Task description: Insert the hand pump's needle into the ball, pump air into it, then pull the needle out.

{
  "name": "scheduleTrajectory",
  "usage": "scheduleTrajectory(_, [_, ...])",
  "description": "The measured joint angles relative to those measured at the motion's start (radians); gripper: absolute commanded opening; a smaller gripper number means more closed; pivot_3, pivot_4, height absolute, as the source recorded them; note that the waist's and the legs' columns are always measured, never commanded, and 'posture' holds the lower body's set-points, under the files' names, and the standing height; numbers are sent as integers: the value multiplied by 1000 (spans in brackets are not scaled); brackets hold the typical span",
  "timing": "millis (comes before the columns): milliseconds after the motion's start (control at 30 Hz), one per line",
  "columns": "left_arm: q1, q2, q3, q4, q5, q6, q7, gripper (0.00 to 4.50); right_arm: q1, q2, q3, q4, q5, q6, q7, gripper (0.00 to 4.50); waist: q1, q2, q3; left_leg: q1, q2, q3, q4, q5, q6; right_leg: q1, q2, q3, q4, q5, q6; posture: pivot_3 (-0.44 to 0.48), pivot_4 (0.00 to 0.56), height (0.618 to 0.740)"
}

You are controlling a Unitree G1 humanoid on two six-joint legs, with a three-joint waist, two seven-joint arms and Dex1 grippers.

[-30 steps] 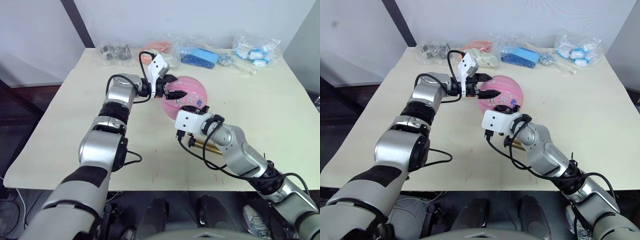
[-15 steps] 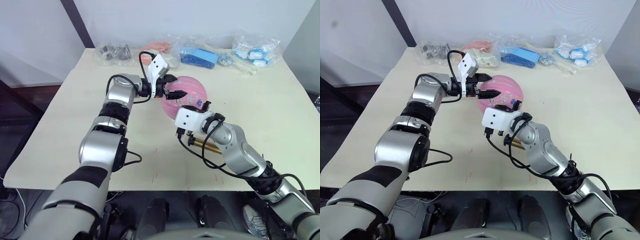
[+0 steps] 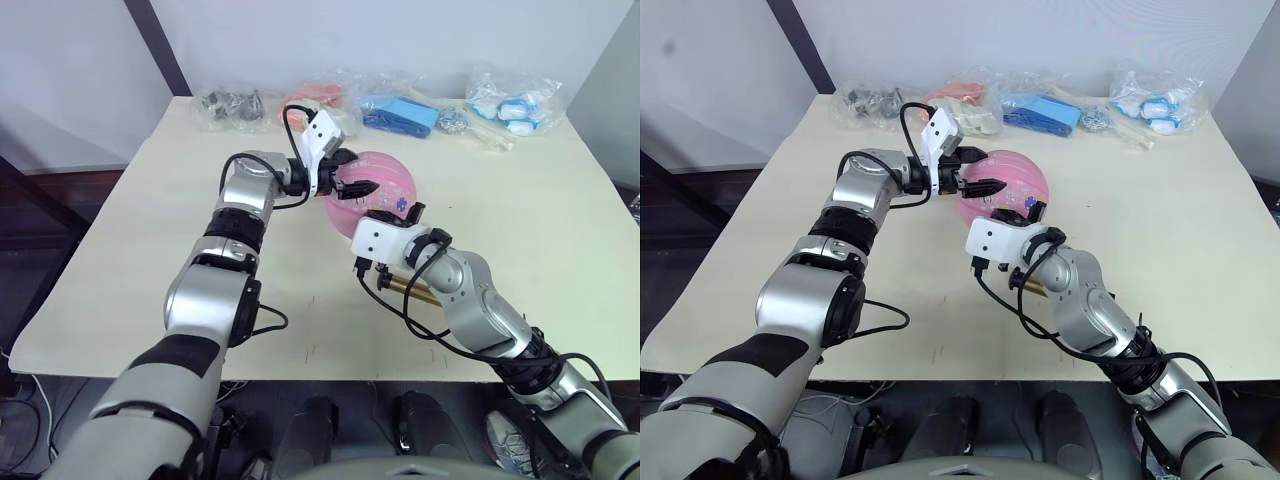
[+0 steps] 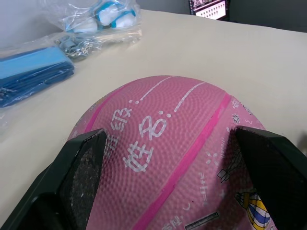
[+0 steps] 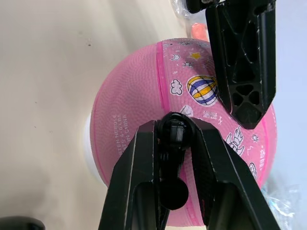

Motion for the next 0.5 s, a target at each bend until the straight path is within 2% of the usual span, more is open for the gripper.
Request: scheduleTrajectory(500, [3,-28,3,11,0,-25,57,4500,28,35,-4,-38,-143,44,72,365,7,0,-1,0,-1,-1,0,1,0,1,0,0,0,0,0,0,150,740])
